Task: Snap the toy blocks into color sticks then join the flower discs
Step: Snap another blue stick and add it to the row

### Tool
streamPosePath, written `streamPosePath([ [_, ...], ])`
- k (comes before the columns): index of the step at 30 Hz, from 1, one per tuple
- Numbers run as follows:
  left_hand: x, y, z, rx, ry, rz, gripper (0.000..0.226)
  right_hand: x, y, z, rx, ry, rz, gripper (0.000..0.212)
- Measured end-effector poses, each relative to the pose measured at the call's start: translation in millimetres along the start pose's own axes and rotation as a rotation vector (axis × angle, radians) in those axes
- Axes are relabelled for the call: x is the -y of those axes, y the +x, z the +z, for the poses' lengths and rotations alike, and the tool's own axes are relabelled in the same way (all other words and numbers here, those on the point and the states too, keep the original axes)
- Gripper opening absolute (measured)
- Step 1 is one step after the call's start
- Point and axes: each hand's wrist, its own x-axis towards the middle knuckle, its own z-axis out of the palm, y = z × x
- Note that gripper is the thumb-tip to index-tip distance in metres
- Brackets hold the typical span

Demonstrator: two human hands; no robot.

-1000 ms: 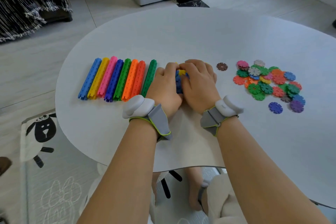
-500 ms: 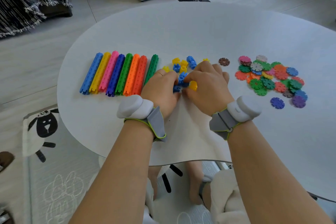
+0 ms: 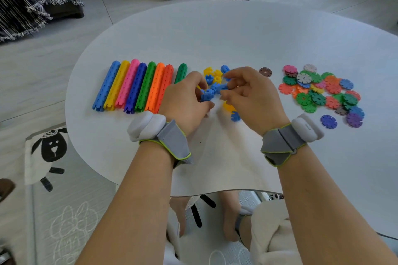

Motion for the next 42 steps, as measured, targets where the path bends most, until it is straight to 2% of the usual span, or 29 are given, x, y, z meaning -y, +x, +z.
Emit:
streamPosePath([
  [3, -1.3, 1.8, -0.4, 0.004, 0.012, -0.002, 0.025, 4.8, -2.7, -2.2, 0.084, 0.101, 0.026, 0.022],
  [8, -0.2, 3.8, -0.3, 0.022, -0.023, -0.03, 0.03, 6.8, -3.3, -6.5, 0.131, 0.103, 0.043, 0.024],
  [14, 1.4, 2.5, -2.2, 0.032, -0.069, -0.024, 0.031, 7.3, -3.4, -6.9, 0.122, 0.196, 0.043, 0.023],
  [20, 2.2, -0.5, -3.9, 0.008, 0.023, 0.035, 0.031, 8.0, -3.0, -8.1, 0.134, 0.143, 0.01, 0.027],
  [26, 2.0, -0.7, -6.6, -0.049, 0.047, 0.071, 0.026, 8.1, -2.2, -5.1, 0.16, 0.23, 0.048, 0.021],
  [32, 2.9, -0.9, -7.8, -0.016, 0.063, 0.083, 0.023, 8.3, -2.0, -2.8, 0.149, 0.317, 0.067, 0.016],
  [37, 4.5, -1.7, -8.7, -0.008, 0.053, 0.09, 0.02, 8.6, -2.2, 0.1, 0.173, 0.31, 0.077, 0.011],
  [42, 5.4, 0.1, -10.2, 0.004, 0.05, 0.081, 0.02, 10.7, -1.0, 2.6, 0.166, 0.191, 0.036, 0.011],
])
